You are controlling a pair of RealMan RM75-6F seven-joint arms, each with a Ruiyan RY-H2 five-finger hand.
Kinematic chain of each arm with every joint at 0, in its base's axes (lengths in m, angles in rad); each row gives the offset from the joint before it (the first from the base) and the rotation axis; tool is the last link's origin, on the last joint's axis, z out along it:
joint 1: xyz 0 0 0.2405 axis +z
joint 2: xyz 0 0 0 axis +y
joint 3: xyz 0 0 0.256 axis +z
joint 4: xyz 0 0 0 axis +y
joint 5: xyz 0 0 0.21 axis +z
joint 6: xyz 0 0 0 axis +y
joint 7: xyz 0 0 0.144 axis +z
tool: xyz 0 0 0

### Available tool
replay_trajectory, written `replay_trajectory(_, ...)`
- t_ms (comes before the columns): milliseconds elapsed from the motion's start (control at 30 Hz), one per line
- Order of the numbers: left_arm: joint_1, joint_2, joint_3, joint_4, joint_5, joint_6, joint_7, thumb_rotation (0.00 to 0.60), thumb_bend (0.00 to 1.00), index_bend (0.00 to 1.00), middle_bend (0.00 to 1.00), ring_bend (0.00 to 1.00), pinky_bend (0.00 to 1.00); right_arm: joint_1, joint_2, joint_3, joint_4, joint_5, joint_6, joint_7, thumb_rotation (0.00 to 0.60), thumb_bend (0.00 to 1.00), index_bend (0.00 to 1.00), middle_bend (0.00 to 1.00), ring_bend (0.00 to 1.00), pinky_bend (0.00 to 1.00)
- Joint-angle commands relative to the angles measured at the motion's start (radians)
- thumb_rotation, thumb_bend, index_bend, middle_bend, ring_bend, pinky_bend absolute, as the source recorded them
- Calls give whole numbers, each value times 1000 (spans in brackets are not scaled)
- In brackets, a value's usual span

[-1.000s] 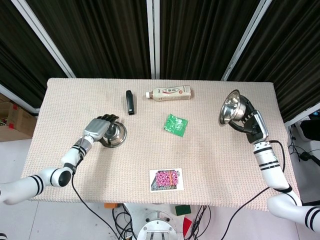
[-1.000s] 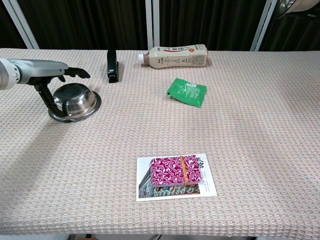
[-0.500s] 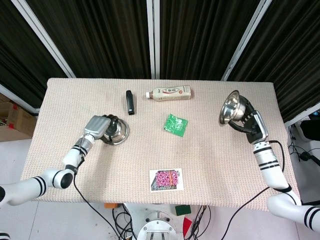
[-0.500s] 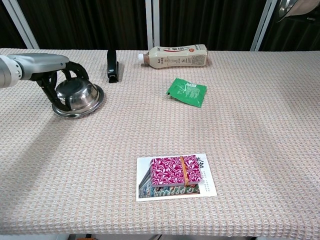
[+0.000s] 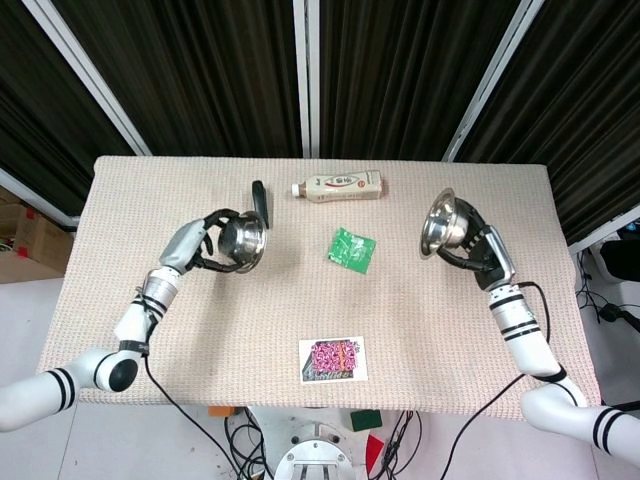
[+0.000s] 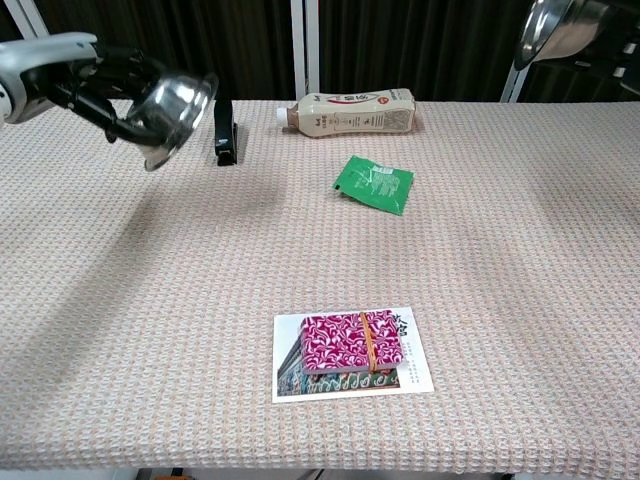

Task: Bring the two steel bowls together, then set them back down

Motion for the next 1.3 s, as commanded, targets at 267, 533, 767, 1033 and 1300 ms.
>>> replay_trajectory(267, 67, -45, -122, -143, 170, 180, -483, 600, 156, 546, 519, 464, 628, 82, -122, 6, 29, -5, -53, -10, 600, 132, 663, 516, 423, 302)
replay_trajectory(533, 7, -138, -133, -120, 119, 185, -371, 600, 156, 564, 538, 488, 629, 155, -219, 44, 69, 9, -80, 0, 600, 133, 664, 517, 424, 306)
replay_trajectory(767, -36, -219, -124, -74, 106, 213, -226, 600, 159, 585, 562, 512, 628, 202, -278, 72, 96, 17, -89, 8, 600, 149, 668, 520, 427, 310)
replay_trajectory(1033, -78, -299, -124, -34, 100, 237, -114, 600, 187, 596, 573, 512, 635, 256, -326, 97, 117, 15, -112, 24, 600, 154, 675, 524, 431, 315)
replay_trajectory(1300, -98, -334, -141, -11, 95, 249, -97, 600, 192, 596, 574, 512, 641, 290, -360, 104, 137, 14, -127, 42, 600, 154, 676, 526, 433, 317)
